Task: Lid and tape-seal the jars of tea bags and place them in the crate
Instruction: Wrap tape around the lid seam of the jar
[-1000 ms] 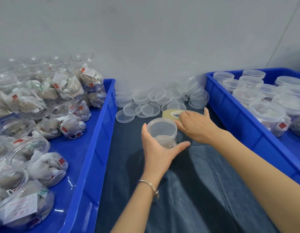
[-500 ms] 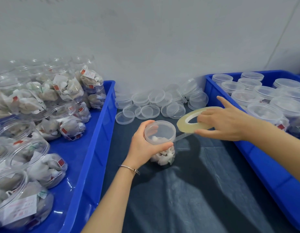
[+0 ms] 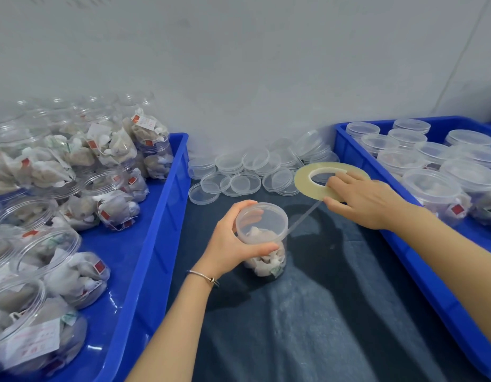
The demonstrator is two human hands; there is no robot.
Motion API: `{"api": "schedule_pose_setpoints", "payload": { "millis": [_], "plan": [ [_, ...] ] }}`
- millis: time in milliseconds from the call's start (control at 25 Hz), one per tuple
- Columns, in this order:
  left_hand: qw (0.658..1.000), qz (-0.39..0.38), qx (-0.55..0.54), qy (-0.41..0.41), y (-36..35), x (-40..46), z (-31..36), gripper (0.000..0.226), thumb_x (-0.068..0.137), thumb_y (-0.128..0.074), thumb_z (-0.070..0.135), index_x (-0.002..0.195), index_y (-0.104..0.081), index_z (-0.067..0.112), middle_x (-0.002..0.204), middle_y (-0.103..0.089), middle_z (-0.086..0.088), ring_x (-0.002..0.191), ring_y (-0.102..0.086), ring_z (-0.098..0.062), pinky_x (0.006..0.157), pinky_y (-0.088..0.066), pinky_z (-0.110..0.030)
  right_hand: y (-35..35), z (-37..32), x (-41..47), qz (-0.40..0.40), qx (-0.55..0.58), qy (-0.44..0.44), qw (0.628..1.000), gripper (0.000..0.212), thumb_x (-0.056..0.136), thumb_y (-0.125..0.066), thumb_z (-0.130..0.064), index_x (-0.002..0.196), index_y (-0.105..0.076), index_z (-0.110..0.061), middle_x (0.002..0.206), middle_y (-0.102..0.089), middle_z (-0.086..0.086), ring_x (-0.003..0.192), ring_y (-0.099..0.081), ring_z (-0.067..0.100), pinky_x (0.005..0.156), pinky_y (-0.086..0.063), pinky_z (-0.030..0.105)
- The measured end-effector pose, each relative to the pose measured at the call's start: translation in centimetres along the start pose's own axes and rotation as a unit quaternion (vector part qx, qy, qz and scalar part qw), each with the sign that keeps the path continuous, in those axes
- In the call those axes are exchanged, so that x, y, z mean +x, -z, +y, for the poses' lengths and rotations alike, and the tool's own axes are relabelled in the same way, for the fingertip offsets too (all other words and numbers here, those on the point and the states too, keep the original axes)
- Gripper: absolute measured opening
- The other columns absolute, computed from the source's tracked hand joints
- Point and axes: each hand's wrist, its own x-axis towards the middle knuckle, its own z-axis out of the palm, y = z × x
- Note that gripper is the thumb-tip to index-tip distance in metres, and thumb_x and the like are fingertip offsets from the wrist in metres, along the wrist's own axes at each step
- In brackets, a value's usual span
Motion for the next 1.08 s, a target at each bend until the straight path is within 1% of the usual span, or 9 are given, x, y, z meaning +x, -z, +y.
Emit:
{"api": "schedule_pose_setpoints", "payload": {
  "millis": [40,80,200,320,560,680,800,920,1080],
  "plan": [
    [1.000,-0.007,-0.003,0.000,0.1,-0.1,0.0,0.080,0.055,-0.090,0.013,0.125,-0.052,0.021,0.116,-0.063,0.012,0.111,-0.058,-0.001,0.094,-0.048,-0.026,-0.3,-0.6,0.5,0.011,0.025,-0.008,1.000,0.033,0.093,-0.024,-0.050,0.093,-0.038,-0.020,0.097,-0.037,-0.011,0.088,-0.033,0.010,0.061,-0.035,0.032],
    [1.000,-0.014,-0.006,-0.001,0.2,-0.2,0.0,0.081,0.054,-0.089,0.014,0.125,-0.051,0.021,0.118,-0.063,0.010,0.112,-0.058,-0.002,0.093,-0.048,-0.025,-0.5,-1.3,1.0,0.018,0.050,-0.017,0.998,0.034,0.093,-0.025,-0.050,0.093,-0.039,-0.019,0.098,-0.038,-0.011,0.088,-0.033,0.010,0.061,-0.034,0.032],
    [0.999,-0.035,-0.014,-0.002,0.3,-0.4,0.1,0.081,0.054,-0.086,0.016,0.127,-0.051,0.019,0.122,-0.062,0.007,0.115,-0.057,-0.005,0.090,-0.048,-0.019,-1.2,-3.4,2.5,0.008,0.117,-0.028,0.993,0.034,0.096,-0.030,-0.046,0.104,-0.046,-0.016,0.113,-0.045,-0.006,0.099,-0.037,0.014,0.071,-0.038,0.038],
    [0.999,-0.052,-0.015,-0.002,0.5,-0.6,0.2,0.080,0.055,-0.086,0.014,0.127,-0.050,0.020,0.123,-0.061,0.009,0.116,-0.056,-0.005,0.089,-0.046,-0.016,-1.5,-5.2,3.3,-0.012,0.140,0.003,0.990,0.035,0.098,-0.032,-0.043,0.113,-0.047,-0.016,0.123,-0.047,-0.001,0.110,-0.039,0.015,0.082,-0.044,0.044],
    [0.998,-0.067,-0.011,-0.006,1.0,-0.8,-0.1,0.081,0.056,-0.084,0.012,0.129,-0.049,0.015,0.120,-0.062,0.011,0.115,-0.057,-0.005,0.092,-0.044,-0.015,-1.2,-5.9,3.2,-0.025,0.125,0.022,0.992,0.026,0.098,-0.031,-0.043,0.104,-0.043,-0.021,0.120,-0.047,-0.003,0.099,-0.031,0.008,0.083,-0.044,0.043],
    [0.998,-0.068,-0.010,-0.006,0.9,-0.9,0.0,0.081,0.056,-0.084,0.012,0.128,-0.049,0.018,0.118,-0.062,0.014,0.115,-0.057,-0.003,0.091,-0.043,-0.013,-1.3,-6.1,3.2,-0.039,0.113,0.027,0.992,0.031,0.098,-0.030,-0.044,0.104,-0.045,-0.019,0.120,-0.048,-0.002,0.102,-0.035,0.012,0.082,-0.043,0.043],
    [0.998,-0.067,-0.011,-0.007,0.9,-1.0,0.1,0.080,0.056,-0.084,0.012,0.127,-0.049,0.019,0.119,-0.062,0.013,0.114,-0.056,-0.003,0.090,-0.043,-0.013,-1.3,-6.6,3.5,-0.049,0.108,0.035,0.992,0.036,0.098,-0.030,-0.045,0.111,-0.048,-0.017,0.121,-0.047,-0.002,0.107,-0.038,0.014,0.081,-0.042,0.041],
    [0.998,-0.059,-0.018,0.000,1.0,-1.0,0.0,0.079,0.057,-0.084,0.012,0.127,-0.049,0.019,0.119,-0.062,0.012,0.115,-0.056,-0.004,0.088,-0.044,-0.013,-1.0,-5.4,3.0,-0.039,0.125,0.020,0.991,0.034,0.097,-0.031,-0.044,0.109,-0.048,-0.018,0.120,-0.048,-0.004,0.102,-0.036,0.011,0.079,-0.041,0.039],
    [0.999,-0.049,-0.019,-0.002,1.0,-1.0,-0.1,0.079,0.056,-0.084,0.013,0.127,-0.050,0.019,0.118,-0.062,0.014,0.115,-0.057,-0.004,0.088,-0.045,-0.014,-0.8,-2.7,1.3,-0.034,0.096,-0.006,0.995,0.031,0.097,-0.031,-0.046,0.107,-0.048,-0.023,0.119,-0.049,-0.008,0.105,-0.038,0.010,0.074,-0.042,0.036]
  ]
}}
